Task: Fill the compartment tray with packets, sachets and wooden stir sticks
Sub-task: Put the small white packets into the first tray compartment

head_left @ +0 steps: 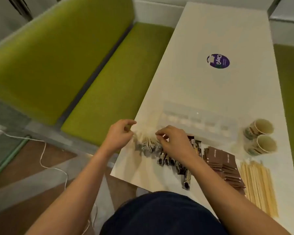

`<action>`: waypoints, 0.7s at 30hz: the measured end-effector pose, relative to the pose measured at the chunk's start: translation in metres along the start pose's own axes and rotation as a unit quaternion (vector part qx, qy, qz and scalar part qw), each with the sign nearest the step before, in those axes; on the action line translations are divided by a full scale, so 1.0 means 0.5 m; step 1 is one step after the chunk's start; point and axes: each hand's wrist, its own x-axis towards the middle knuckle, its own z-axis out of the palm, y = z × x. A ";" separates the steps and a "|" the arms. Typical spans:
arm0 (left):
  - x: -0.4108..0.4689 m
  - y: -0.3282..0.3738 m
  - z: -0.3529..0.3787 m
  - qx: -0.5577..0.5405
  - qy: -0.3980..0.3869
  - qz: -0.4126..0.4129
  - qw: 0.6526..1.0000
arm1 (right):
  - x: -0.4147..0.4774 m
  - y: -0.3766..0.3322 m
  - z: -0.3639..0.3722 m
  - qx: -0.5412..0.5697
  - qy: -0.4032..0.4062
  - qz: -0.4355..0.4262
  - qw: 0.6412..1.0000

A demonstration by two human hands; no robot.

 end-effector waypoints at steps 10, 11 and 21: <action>0.035 -0.057 -0.003 0.012 -0.119 0.077 0.990 | 0.093 -0.052 0.026 -0.101 -0.021 0.024 0.994; 0.037 -0.058 -0.009 -0.005 -0.119 0.076 0.990 | 0.094 -0.058 0.023 -0.087 -0.025 0.026 0.996; 0.058 0.036 -0.048 -0.154 -0.106 0.143 0.972 | 0.047 -0.079 -0.015 0.234 0.037 0.066 0.969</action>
